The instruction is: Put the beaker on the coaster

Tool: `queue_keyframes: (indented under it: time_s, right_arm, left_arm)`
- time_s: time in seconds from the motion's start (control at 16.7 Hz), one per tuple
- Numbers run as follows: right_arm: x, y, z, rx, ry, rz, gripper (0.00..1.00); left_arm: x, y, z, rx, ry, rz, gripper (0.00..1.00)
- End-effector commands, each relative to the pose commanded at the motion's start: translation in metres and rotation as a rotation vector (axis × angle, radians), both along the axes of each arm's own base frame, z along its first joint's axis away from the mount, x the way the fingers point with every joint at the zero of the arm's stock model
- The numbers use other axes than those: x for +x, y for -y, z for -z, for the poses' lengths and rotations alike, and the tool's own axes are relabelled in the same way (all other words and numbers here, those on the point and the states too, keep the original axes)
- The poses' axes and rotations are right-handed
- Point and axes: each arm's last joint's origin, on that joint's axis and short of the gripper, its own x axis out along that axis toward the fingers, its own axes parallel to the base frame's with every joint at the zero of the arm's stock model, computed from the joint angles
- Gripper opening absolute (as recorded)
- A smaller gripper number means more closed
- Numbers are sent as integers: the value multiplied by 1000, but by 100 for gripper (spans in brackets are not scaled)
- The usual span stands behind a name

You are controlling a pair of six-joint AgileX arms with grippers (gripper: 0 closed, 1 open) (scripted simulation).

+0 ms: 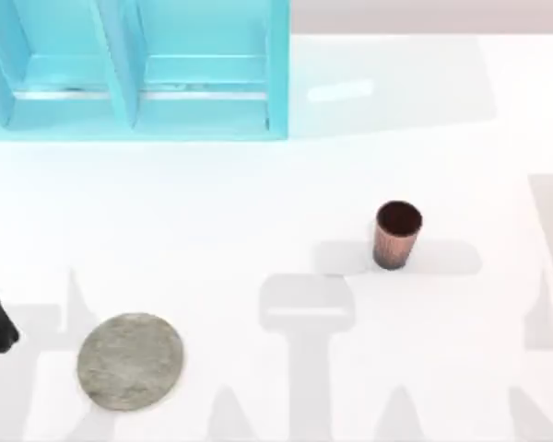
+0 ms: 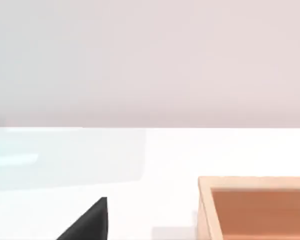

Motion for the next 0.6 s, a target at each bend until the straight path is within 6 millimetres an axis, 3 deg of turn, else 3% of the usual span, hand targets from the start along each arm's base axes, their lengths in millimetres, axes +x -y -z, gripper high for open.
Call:
queue_keyframes:
  time_s: [0.3,0.6]
  right_arm:
    - [0,0,0,0,0,0,100]
    - [0,0,0,0,0,0,100]
  left_arm:
    - [1,4,-10,31,-37,41,100]
    - [15,22,-54,189,-238,233,100]
